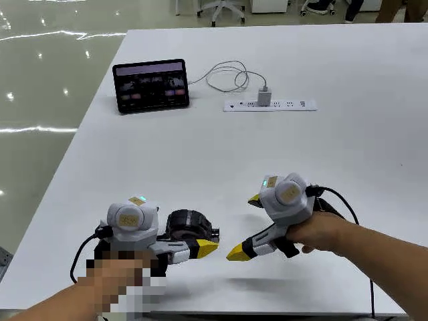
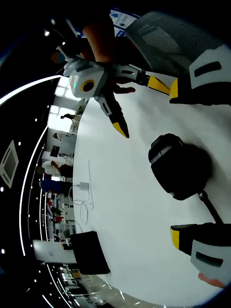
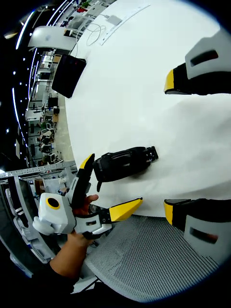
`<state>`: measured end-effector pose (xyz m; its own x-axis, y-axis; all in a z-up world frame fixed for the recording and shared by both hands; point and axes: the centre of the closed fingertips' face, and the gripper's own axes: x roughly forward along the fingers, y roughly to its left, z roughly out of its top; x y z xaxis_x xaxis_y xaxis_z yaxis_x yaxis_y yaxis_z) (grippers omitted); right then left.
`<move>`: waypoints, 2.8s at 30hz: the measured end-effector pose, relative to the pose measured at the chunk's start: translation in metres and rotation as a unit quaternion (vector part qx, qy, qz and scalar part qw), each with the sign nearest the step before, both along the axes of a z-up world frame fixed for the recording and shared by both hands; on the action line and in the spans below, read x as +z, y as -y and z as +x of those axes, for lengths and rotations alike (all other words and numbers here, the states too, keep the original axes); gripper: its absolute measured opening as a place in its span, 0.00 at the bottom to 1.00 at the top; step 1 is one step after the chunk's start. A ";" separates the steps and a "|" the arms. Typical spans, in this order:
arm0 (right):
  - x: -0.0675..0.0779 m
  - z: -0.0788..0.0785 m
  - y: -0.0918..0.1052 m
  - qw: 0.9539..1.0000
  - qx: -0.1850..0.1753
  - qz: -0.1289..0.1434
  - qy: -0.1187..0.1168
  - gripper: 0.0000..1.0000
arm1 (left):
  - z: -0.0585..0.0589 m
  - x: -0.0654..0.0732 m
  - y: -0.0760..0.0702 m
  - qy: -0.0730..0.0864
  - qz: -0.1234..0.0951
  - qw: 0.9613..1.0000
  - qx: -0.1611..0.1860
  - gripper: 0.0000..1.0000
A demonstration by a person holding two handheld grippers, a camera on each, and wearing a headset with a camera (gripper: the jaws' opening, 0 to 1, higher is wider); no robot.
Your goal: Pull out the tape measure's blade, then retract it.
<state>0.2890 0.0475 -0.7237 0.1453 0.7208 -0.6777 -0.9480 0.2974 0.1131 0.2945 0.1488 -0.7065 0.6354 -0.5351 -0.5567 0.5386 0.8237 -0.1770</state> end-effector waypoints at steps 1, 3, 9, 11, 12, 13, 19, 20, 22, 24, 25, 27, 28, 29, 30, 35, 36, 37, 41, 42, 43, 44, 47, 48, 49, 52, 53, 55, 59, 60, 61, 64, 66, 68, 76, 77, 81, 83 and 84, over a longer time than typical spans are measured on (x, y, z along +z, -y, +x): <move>0.000 0.000 0.002 1.000 -0.003 0.000 0.000 0.86 | 0.001 0.005 0.003 0.005 -0.020 1.000 -0.002 1.00; 0.003 -0.001 0.004 1.000 -0.015 0.013 -0.004 0.88 | -0.001 0.005 -0.001 0.000 -0.014 1.000 -0.001 1.00; 0.011 0.000 0.020 0.999 -0.035 0.022 0.004 0.91 | -0.009 0.001 -0.005 -0.012 -0.001 1.000 -0.026 1.00; 0.016 0.000 0.026 0.999 -0.042 0.027 0.009 0.93 | -0.012 0.004 -0.006 -0.010 -0.002 0.999 -0.031 1.00; 0.018 0.001 0.029 0.999 -0.045 0.029 0.011 0.95 | -0.013 0.003 -0.006 -0.011 0.000 0.999 -0.035 1.00; 0.020 0.001 0.033 0.998 -0.048 0.029 0.015 0.95 | -0.014 0.002 -0.008 -0.010 0.006 0.999 -0.040 1.00; 0.023 -0.001 0.058 0.997 -0.063 0.025 0.021 0.94 | -0.015 0.001 -0.024 0.001 0.038 0.999 -0.037 1.00; 0.024 -0.002 0.063 0.997 -0.066 0.027 0.022 0.95 | -0.015 0.003 -0.027 0.004 0.039 0.999 -0.033 1.00; 0.026 -0.004 0.069 0.997 -0.072 0.029 0.023 0.97 | -0.016 0.005 -0.031 0.001 0.035 0.999 -0.027 1.00; 0.028 -0.005 0.078 0.996 -0.080 0.031 0.025 0.99 | -0.017 0.006 -0.034 0.001 0.033 0.999 -0.026 1.00; 0.028 -0.006 0.085 0.996 -0.084 0.029 0.030 0.99 | -0.018 0.005 -0.036 0.000 0.035 0.999 -0.027 1.00; 0.028 -0.007 0.093 0.995 -0.091 0.028 0.031 1.00 | -0.018 0.008 -0.037 0.002 0.036 0.999 -0.029 1.00; 0.029 -0.008 0.098 0.994 -0.096 0.029 0.030 1.00 | -0.018 0.009 -0.037 0.002 0.034 0.999 -0.030 1.00; 0.029 -0.010 0.101 0.994 -0.100 0.029 0.029 1.00 | -0.017 0.011 -0.037 0.004 0.034 0.999 -0.030 1.00; 0.029 -0.011 0.106 0.994 -0.105 0.030 0.029 1.00 | -0.016 0.012 -0.039 0.005 0.034 0.999 -0.028 1.00; 0.028 -0.019 0.124 0.992 -0.118 0.031 0.026 1.00 | -0.018 0.019 -0.038 0.011 0.034 0.999 -0.039 1.00; 0.029 -0.021 0.126 0.992 -0.121 0.034 0.024 1.00 | -0.020 0.020 -0.038 0.010 0.036 0.998 -0.041 1.00; 0.031 -0.021 0.128 0.991 -0.128 0.041 0.020 1.00 | -0.022 0.021 -0.038 0.008 0.036 0.998 -0.044 1.00; 0.030 -0.029 0.142 0.991 -0.129 0.032 0.026 0.99 | -0.026 0.019 -0.046 0.002 0.033 0.999 -0.042 1.00; 0.030 -0.030 0.144 0.990 -0.134 0.035 0.022 0.99 | -0.027 0.020 -0.047 0.004 0.032 0.999 -0.041 1.00; 0.031 -0.032 0.148 0.990 -0.137 0.036 0.021 0.99 | -0.028 0.021 -0.049 0.004 0.031 0.999 -0.039 1.00; 0.032 -0.033 0.151 0.989 -0.138 0.036 0.023 0.99 | -0.029 0.020 -0.050 0.004 0.030 0.999 -0.039 1.00; 0.033 -0.034 0.163 0.988 -0.147 0.036 0.027 0.98 | -0.033 0.018 -0.054 0.000 0.031 0.999 -0.036 1.00; 0.032 -0.035 0.168 0.988 -0.150 0.033 0.029 0.98 | -0.035 0.015 -0.057 -0.001 0.032 0.999 -0.034 1.00; 0.028 -0.035 0.174 0.987 -0.154 0.028 0.026 0.98 | -0.036 0.014 -0.058 -0.004 0.032 0.999 -0.033 1.00; 0.022 -0.037 0.188 0.987 -0.161 0.019 0.022 0.98 | -0.041 0.010 -0.063 -0.007 0.036 0.999 -0.026 1.00; 0.020 -0.038 0.193 0.987 -0.161 0.015 0.022 0.98 | -0.042 0.011 -0.064 -0.010 0.031 0.999 -0.022 1.00; 0.019 -0.038 0.202 0.986 -0.164 0.012 0.023 0.98 | -0.043 0.009 -0.067 -0.013 0.028 0.999 -0.020 1.00; 0.018 -0.039 0.213 0.985 -0.171 0.006 0.023 0.98 | -0.043 0.009 -0.068 -0.015 0.031 0.999 -0.022 1.00; 0.019 -0.040 0.213 0.985 -0.171 0.006 0.023 0.98 | -0.044 0.007 -0.070 -0.018 0.035 0.999 -0.025 1.00; 0.018 -0.041 0.214 0.985 -0.171 0.006 0.023 0.98 | -0.044 0.006 -0.071 -0.020 0.038 0.999 -0.026 1.00; 0.017 -0.042 0.214 0.986 -0.168 0.004 0.023 0.98 | -0.046 0.010 -0.071 -0.018 0.042 0.999 -0.027 1.00; 0.016 -0.041 0.216 0.985 -0.171 0.005 0.025 0.98 | -0.045 0.012 -0.072 -0.017 0.043 0.999 -0.023 1.00; 0.017 -0.039 0.216 0.984 -0.173 0.006 0.028 0.98 | -0.045 0.013 -0.072 -0.016 0.042 0.999 -0.020 1.00; 0.017 -0.038 0.221 0.983 -0.181 0.008 0.027 0.97 | -0.044 0.013 -0.072 -0.022 0.040 0.999 -0.012 1.00; 0.016 -0.039 0.221 0.983 -0.180 0.006 0.026 0.97 | -0.043 0.014 -0.071 -0.021 0.038 0.999 -0.012 1.00; 0.013 -0.044 0.223 0.983 -0.181 0.004 0.021 0.97 | -0.043 0.013 -0.071 -0.022 0.039 0.999 -0.012 1.00; 0.012 -0.044 0.224 0.983 -0.182 0.003 0.021 0.97 | -0.044 0.012 -0.071 -0.024 0.037 0.999 -0.012 1.00; 0.012 -0.044 0.225 0.983 -0.183 0.003 0.021 0.97 | -0.045 0.012 -0.070 -0.026 0.037 0.999 -0.013 1.00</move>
